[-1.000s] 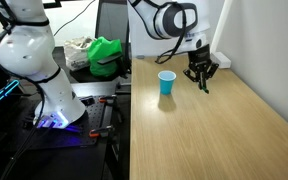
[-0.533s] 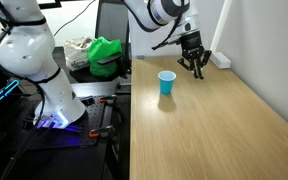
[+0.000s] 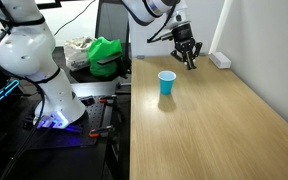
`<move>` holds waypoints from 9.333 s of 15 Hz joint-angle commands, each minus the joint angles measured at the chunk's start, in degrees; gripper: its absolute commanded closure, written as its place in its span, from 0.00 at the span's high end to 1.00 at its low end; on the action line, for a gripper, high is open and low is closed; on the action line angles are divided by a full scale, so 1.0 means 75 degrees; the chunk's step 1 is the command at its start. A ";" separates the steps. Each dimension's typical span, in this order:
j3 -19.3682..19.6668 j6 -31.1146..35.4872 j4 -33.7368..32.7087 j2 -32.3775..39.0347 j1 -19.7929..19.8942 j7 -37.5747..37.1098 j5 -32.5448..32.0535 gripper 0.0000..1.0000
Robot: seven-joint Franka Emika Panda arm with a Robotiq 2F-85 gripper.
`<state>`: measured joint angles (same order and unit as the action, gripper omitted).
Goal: Put the green pen inside the light blue cup
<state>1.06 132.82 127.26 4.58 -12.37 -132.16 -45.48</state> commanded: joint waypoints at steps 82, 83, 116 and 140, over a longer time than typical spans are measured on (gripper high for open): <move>-0.2071 -0.6880 -0.3250 0.4239 -0.1877 -0.1966 -0.2054 0.04; -0.2073 -0.6868 -0.3257 0.4275 -0.1870 -0.1943 -0.2023 0.04; -0.2039 -0.7236 -0.3525 0.4385 -0.1926 -0.1812 -0.1710 0.34; -0.2105 -0.3651 -0.0689 0.0902 -0.0715 -0.2158 -0.2260 1.00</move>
<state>-14.88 97.23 115.45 17.77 -19.86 -146.74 -60.67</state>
